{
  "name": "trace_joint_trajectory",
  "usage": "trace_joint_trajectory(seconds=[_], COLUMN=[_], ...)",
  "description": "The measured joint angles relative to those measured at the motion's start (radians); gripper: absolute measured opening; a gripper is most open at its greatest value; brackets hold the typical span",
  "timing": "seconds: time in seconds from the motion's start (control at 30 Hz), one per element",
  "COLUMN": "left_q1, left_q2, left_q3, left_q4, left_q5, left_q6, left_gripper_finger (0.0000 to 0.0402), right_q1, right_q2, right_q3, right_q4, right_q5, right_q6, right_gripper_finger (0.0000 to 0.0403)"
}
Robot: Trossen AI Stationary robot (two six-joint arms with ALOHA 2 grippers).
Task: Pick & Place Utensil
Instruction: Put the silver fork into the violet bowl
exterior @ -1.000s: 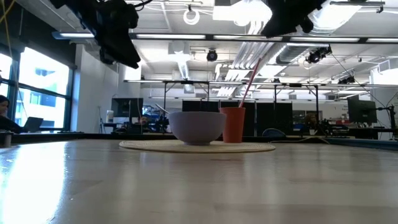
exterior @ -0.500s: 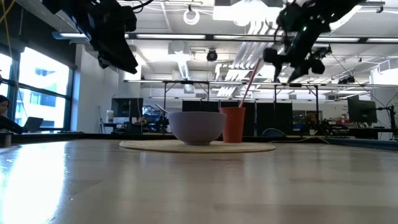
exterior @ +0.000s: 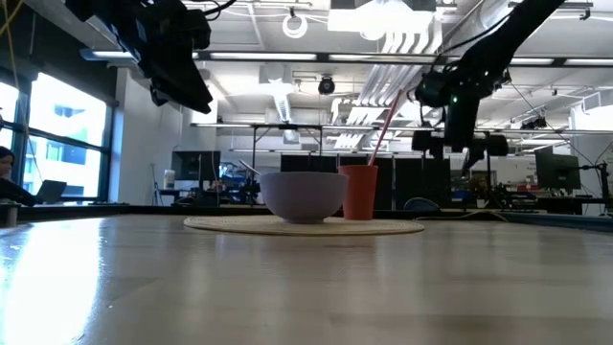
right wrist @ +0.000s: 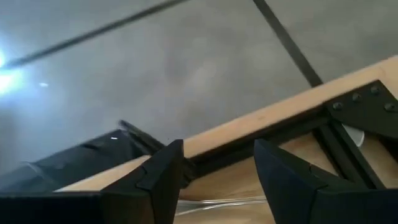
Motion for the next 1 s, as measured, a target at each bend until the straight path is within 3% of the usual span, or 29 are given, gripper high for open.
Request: trace_joint_trajectory(seconds=[0.2,0.53,0.8,1.0], left_q1=[0.0,0.0,0.0,0.0], left_q2=[0.0,0.0,0.0,0.0], left_q3=[0.0,0.0,0.0,0.001], left_q4=[-0.001,-0.001,0.003,0.003], left_q5=[0.0,0.0,0.0,0.0], left_q6=[-0.007,-0.008,-0.008,-0.008], left_gripper_finger=[0.0143,0.0143,0.0143,0.0143], right_q1=[-0.019,-0.05,-0.063,-0.072], right_q2=[0.112,0.179,0.179,0.179], right_q3=[0.0,0.0,0.0,0.0], right_q4=[-0.019,-0.05,-0.053,-0.063], right_q5=[0.034,-0.04,-0.105,-0.094], right_q6=[0.023,-0.037,-0.214,-0.366], right_gripper_finger=[0.0188,0.0186,0.0167,0.0158])
